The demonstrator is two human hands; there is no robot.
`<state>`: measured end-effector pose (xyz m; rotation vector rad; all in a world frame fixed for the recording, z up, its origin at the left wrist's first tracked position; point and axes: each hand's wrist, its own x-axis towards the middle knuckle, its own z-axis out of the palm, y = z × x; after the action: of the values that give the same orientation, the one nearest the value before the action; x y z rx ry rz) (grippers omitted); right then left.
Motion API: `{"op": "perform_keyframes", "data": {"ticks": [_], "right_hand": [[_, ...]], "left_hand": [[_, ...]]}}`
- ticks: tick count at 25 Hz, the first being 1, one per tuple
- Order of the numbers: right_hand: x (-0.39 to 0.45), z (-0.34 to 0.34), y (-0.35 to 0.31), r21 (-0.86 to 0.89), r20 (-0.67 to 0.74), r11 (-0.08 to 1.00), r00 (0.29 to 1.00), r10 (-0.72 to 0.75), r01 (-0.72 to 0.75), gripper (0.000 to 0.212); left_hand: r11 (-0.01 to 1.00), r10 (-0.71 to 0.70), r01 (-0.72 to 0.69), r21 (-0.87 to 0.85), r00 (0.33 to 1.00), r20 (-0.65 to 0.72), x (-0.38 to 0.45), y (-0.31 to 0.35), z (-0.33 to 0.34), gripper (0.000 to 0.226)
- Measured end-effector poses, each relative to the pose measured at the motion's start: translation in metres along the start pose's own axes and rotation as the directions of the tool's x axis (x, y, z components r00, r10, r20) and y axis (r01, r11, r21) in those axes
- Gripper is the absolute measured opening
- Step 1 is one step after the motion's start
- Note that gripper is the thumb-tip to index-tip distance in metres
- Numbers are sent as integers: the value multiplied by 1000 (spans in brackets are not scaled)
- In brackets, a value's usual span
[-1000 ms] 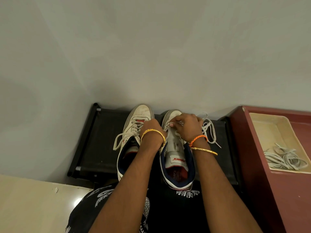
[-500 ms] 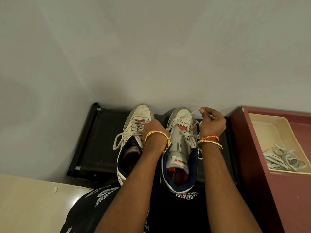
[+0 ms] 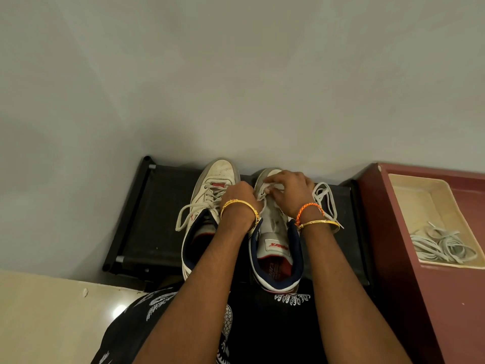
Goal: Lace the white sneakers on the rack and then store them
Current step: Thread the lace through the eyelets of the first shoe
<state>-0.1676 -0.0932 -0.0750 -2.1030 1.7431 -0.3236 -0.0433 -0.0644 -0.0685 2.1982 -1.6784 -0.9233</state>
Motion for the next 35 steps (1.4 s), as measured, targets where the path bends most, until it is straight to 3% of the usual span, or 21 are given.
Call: {"op": "perform_keyframes", "data": {"ticks": [4, 7, 9, 11, 14, 16, 21, 23, 25, 26, 31, 35], "right_hand": [[2, 5, 3, -47, -35, 999, 999, -3, 1, 15], [2, 6, 7, 168, -281, 983, 959, -25, 75, 11], [2, -4, 13, 349, -513, 934, 850, 117, 82, 10], [1, -11, 21, 501, -632, 863, 710, 312, 67, 10], [-2, -9, 16, 738, -562, 670, 622, 545, 79, 15], [-3, -11, 11, 864, -474, 471, 601, 644, 176, 19], [-4, -22, -3, 958, -222, 33, 658, 719, 286, 15], [-5, -28, -8, 905, -46, -266, 698, 715, 332, 17], [-4, -37, -8, 726, 140, -585, 755, 640, 361, 23], [-4, -40, -7, 637, 200, -683, 779, 595, 357, 27], [-5, -43, -15, 513, 229, -797, 844, 485, 318, 28], [-1, -68, -29, 405, 55, -855, 925, 376, 323, 28]], "left_hand": [[999, 24, -24, 21, 1000, 19, 5, 2, 1, 28], [994, -24, 23, 108, 1000, 7, 7, 4, 3, 25], [990, -39, 38, 132, 999, 0, 7, 4, 4, 24], [991, -55, 55, 123, 998, -6, 6, 6, 4, 24], [992, -96, 95, 85, 995, 2, 5, 10, 6, 26], [991, -120, 119, 57, 993, 5, 2, 14, 7, 24], [990, -134, 134, 36, 991, -14, -4, 22, 6, 25], [994, -106, 107, 39, 994, -19, -7, 25, 6, 26], [996, -76, 78, 53, 997, -31, -11, 29, 6, 26], [995, -71, 74, 64, 997, -36, -12, 30, 5, 25], [993, -48, 54, 106, 998, -50, -14, 35, 7, 24], [990, -53, 60, 131, 997, -56, -12, 30, 7, 25]]}}
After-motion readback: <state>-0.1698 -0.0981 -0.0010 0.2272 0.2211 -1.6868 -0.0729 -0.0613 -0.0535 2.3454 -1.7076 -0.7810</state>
